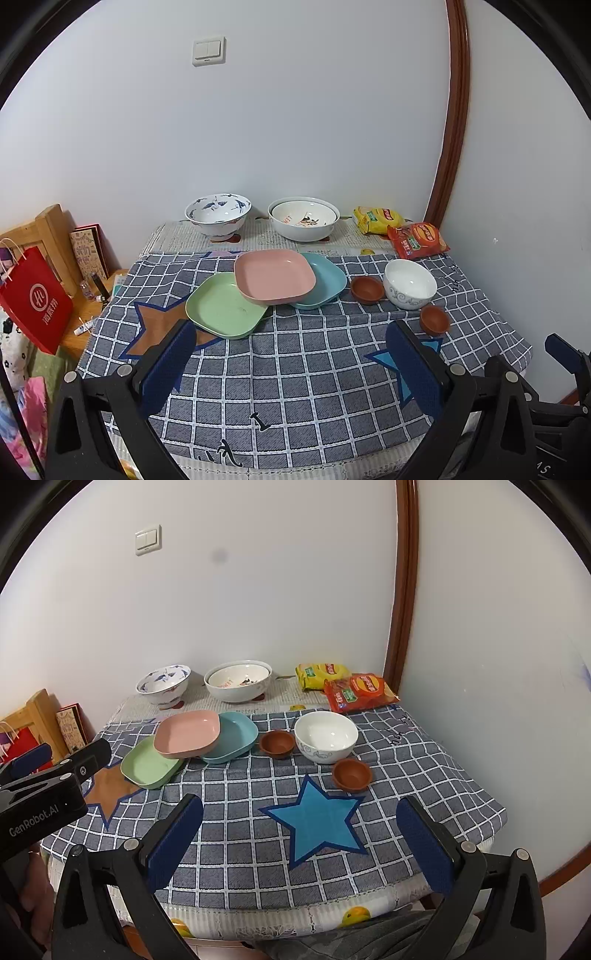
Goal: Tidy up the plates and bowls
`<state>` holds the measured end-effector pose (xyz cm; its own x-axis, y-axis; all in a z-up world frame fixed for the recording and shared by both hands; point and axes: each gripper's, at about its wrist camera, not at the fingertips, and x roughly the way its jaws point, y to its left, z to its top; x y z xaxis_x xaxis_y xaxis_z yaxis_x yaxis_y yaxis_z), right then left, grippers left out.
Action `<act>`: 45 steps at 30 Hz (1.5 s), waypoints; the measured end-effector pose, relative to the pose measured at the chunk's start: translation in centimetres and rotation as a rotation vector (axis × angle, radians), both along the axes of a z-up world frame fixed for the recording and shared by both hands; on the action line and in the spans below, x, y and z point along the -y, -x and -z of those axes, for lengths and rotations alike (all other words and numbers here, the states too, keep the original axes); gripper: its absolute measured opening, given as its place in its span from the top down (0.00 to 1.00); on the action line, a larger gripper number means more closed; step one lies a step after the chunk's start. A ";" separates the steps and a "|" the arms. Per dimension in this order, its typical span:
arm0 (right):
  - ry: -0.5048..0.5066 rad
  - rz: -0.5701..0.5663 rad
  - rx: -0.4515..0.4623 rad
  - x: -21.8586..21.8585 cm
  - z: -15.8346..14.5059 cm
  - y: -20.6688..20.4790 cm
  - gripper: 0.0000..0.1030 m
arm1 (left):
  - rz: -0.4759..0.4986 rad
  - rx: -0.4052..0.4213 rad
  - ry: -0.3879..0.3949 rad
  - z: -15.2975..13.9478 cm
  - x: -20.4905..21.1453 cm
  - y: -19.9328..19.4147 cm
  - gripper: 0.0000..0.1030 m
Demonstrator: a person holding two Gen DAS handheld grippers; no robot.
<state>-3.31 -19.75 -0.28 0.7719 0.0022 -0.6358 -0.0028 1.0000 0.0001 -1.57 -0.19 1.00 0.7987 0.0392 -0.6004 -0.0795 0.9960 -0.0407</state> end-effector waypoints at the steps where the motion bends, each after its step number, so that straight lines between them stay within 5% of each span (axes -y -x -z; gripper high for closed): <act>1: 0.000 0.001 -0.001 0.0 -0.1 0.0 0.00 | 0.002 0.000 -0.001 0.0 0.0 0.0 0.00; 45: -0.022 0.011 0.009 0.4 0.1 0.4 0.00 | 0.009 0.005 -0.029 -0.4 0.5 0.1 0.00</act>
